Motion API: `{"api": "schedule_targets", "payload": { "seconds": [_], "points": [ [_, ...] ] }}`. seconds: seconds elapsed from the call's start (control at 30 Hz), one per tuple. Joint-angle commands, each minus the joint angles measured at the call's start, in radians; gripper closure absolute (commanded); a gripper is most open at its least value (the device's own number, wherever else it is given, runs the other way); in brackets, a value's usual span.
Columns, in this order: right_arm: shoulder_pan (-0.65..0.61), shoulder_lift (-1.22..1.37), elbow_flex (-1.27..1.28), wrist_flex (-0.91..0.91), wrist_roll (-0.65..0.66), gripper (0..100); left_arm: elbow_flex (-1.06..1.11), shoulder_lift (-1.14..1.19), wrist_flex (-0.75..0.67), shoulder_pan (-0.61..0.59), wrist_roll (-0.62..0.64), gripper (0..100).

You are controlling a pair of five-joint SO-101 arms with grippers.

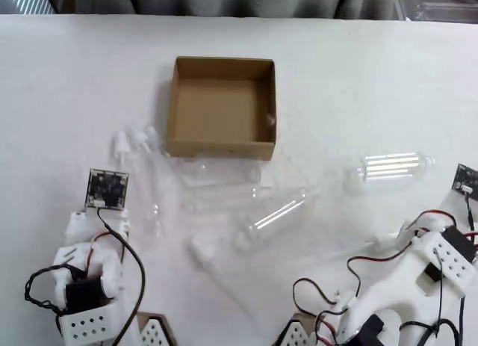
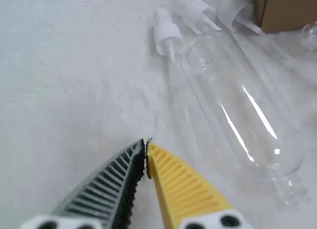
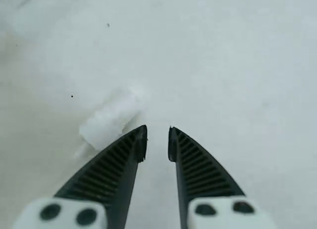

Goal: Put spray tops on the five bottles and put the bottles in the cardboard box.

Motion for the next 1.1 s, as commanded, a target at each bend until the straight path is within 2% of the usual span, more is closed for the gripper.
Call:
{"api": "schedule_targets", "payload": {
  "seconds": [0.0,0.1,0.23,0.37,0.5,0.77,1.07],
  "points": [
    [-0.076,-0.010,-0.012,0.033,-0.169,94.2,-0.003,-0.013,-0.020,-0.010,-0.006,98],
    [-0.102,-0.004,-0.038,0.033,-0.269,94.2,-0.003,-0.013,-0.020,-0.010,-0.006,98],
    [-0.120,-0.010,-0.041,0.033,-0.334,94.1,-0.003,-0.013,-0.020,-0.010,-0.006,98],
    [-0.193,0.001,-0.026,0.033,-0.353,89.2,-0.003,-0.013,-0.020,-0.010,-0.006,98],
    [-0.203,0.001,-0.018,0.033,-0.411,82.7,-0.003,-0.013,-0.020,-0.010,-0.006,98],
    [-0.202,0.002,0.003,-0.016,-0.422,82.9,-0.003,-0.013,-0.020,-0.010,-0.006,98],
    [-0.246,0.005,0.003,-0.016,-0.503,82.9,-0.003,-0.013,-0.020,-0.010,-0.006,98]
  ]
}}
